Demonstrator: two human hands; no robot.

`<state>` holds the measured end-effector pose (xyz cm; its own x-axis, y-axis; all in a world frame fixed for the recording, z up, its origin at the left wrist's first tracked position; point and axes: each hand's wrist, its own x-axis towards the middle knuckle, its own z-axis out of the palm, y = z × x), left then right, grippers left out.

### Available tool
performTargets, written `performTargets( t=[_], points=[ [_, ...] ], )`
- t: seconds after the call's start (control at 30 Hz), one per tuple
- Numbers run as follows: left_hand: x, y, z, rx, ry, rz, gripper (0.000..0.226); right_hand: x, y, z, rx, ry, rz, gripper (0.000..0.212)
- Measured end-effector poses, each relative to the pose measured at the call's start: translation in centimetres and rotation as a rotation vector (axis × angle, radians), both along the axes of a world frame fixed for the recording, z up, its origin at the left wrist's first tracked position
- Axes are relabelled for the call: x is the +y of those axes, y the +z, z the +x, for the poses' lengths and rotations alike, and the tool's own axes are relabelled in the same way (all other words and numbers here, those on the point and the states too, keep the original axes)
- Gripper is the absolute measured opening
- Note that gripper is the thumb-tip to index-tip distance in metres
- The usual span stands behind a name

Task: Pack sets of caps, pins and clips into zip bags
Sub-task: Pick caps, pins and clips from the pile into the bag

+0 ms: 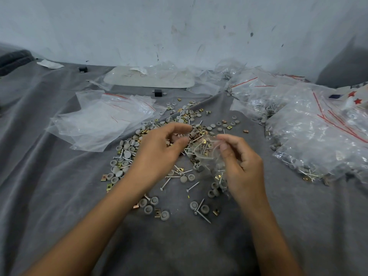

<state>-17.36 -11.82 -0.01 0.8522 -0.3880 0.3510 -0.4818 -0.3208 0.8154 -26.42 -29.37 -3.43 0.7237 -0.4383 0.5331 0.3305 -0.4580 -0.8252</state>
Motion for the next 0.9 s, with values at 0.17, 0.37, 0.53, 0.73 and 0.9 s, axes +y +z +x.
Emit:
performTargets(
  t=[0.17,0.37,0.53,0.73,0.9],
  points=[
    [1.1,-0.7,1.0,-0.057,-0.02,0.449,0.017,-0.6,0.1,0.1,-0.031,-0.074,0.069,0.02],
    [0.8,-3.2,0.5,-0.276,-0.181,0.842,0.033,-0.3,0.1,0.1,-0.025,-0.043,0.042,0.021],
    [1.2,-3.5,0.3,-0.281,-0.178,0.812,0.016,0.0,0.4,0.1,-0.035,-0.033,0.005,0.027],
    [1.8,-3.1,0.2,-0.135,-0.149,0.699,0.003,0.1,0.4,0.0,-0.042,-0.022,0.002,0.027],
    [2.0,-2.4,0.1,-0.022,-0.101,0.562,0.024,0.2,0.6,-0.1,-0.037,-0.021,0.007,0.029]
  ],
)
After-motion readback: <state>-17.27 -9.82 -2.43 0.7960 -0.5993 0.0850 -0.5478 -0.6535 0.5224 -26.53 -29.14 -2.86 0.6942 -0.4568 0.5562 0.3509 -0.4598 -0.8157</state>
